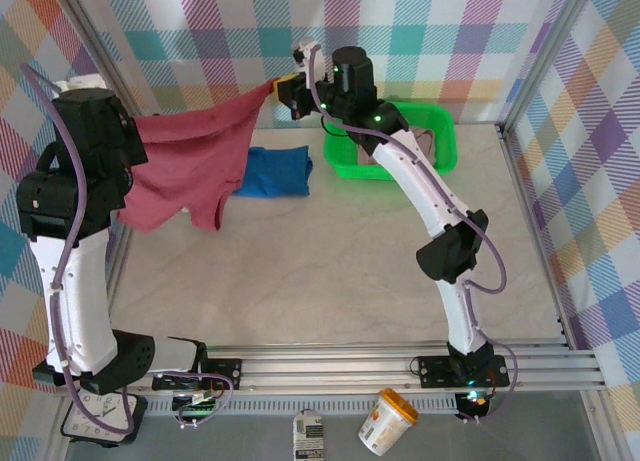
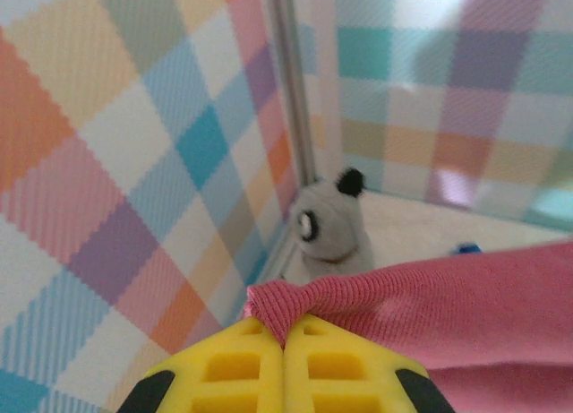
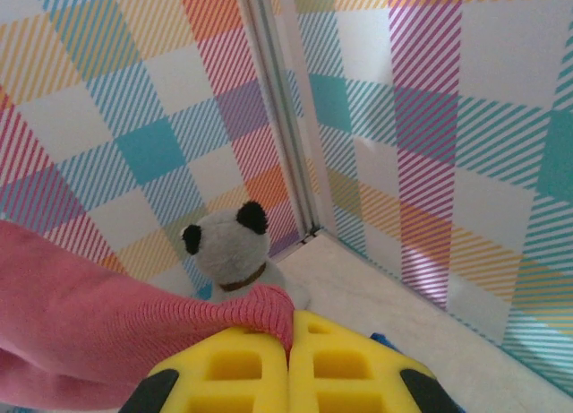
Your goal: Fold and stack the tank tops
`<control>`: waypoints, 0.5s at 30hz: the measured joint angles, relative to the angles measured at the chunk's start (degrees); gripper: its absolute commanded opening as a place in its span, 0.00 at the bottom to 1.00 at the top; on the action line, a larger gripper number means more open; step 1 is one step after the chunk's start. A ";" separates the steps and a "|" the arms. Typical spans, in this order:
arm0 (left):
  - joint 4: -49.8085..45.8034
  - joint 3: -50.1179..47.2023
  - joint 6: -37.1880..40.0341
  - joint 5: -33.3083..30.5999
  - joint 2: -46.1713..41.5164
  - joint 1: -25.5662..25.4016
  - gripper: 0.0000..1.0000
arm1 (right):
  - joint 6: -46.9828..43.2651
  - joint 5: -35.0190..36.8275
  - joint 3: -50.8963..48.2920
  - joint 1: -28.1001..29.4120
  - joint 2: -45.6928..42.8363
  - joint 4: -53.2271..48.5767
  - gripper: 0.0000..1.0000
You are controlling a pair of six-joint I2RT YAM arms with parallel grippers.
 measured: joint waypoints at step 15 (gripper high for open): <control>5.75 -57.68 -13.60 46.93 -36.70 -8.11 0.00 | -5.09 -5.86 -43.43 -11.39 -15.61 -10.62 0.00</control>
